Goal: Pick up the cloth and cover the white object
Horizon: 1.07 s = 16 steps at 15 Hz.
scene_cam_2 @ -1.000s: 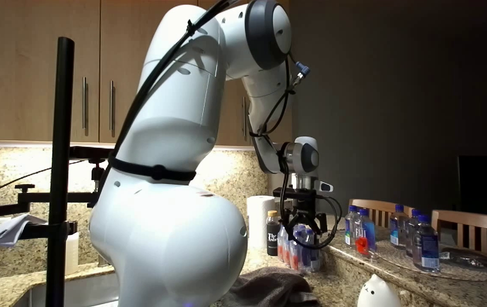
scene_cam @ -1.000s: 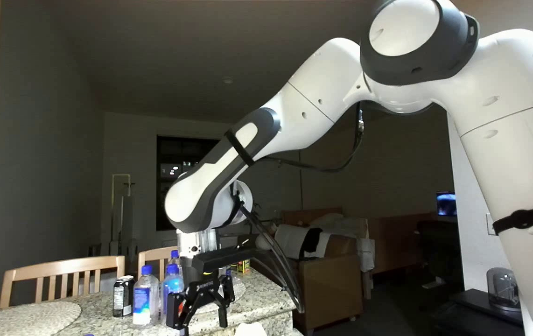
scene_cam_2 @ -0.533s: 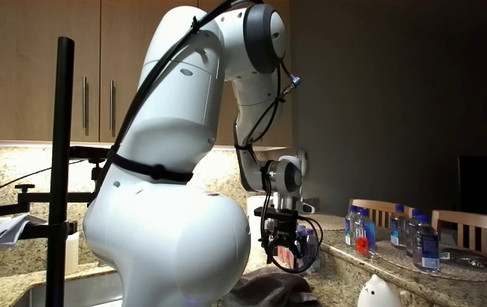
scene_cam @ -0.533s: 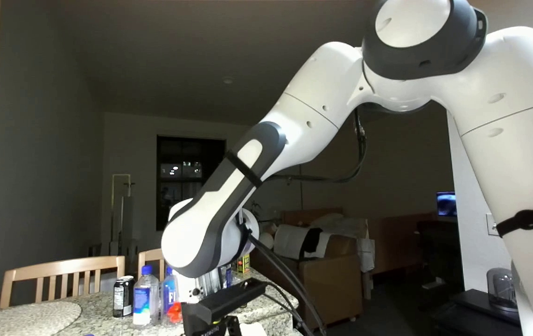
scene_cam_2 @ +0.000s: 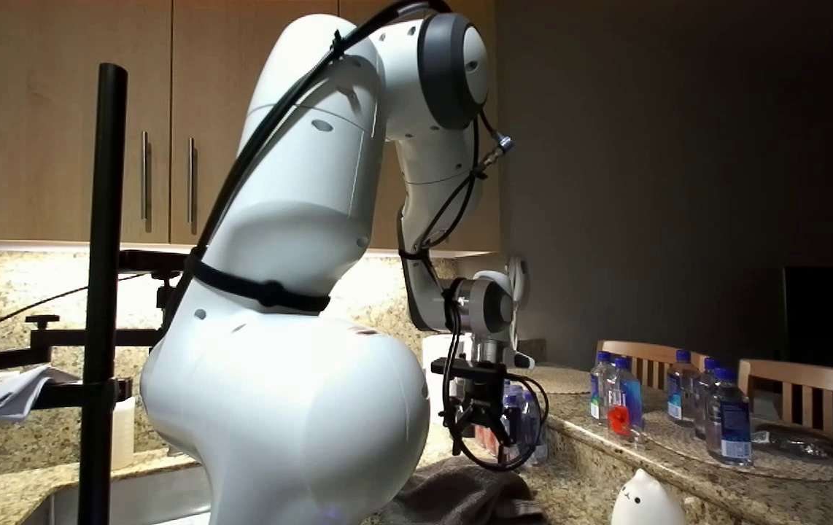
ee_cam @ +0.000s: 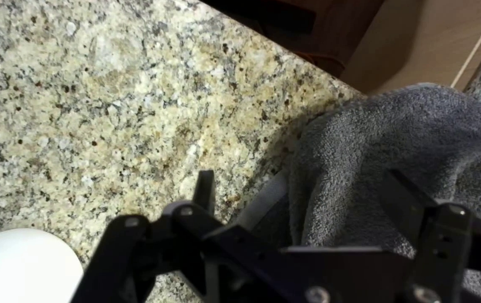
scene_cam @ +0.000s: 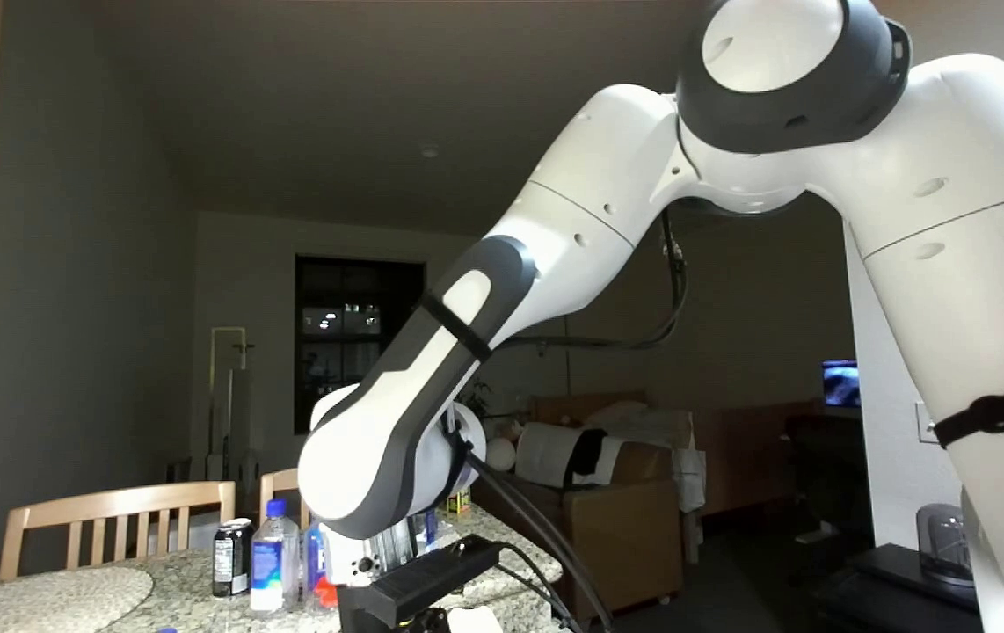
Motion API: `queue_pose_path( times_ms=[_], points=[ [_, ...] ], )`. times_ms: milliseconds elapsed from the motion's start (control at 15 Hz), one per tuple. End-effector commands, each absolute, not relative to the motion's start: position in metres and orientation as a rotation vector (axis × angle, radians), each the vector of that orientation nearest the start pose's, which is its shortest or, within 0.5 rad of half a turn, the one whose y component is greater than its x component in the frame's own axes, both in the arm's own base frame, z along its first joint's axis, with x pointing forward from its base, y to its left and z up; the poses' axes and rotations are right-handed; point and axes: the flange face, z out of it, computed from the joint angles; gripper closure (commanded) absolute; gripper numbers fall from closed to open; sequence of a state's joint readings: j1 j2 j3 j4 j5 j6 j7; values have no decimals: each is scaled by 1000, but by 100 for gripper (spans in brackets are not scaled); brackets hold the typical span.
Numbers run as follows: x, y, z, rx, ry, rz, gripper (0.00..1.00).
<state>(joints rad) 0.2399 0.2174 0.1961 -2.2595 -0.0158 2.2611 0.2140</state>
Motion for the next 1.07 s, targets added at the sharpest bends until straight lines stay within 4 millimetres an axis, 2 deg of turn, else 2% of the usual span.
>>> queue_pose_path(
  times_ms=[0, 200, 400, 800, 867, 933, 1000],
  points=[
    [487, 224, 237, -3088, -359, 260, 0],
    [510, 236, 212, -3071, -361, 213, 0],
    [540, 245, 176, -2986, -511, 224, 0],
    [571, 259, 115, -2882, -719, 326, 0],
    [575, 262, 109, -2858, -751, 331, 25],
    [578, 264, 103, -2840, -779, 344, 26],
    [581, 267, 100, -2823, -802, 354, 33]
  ],
)
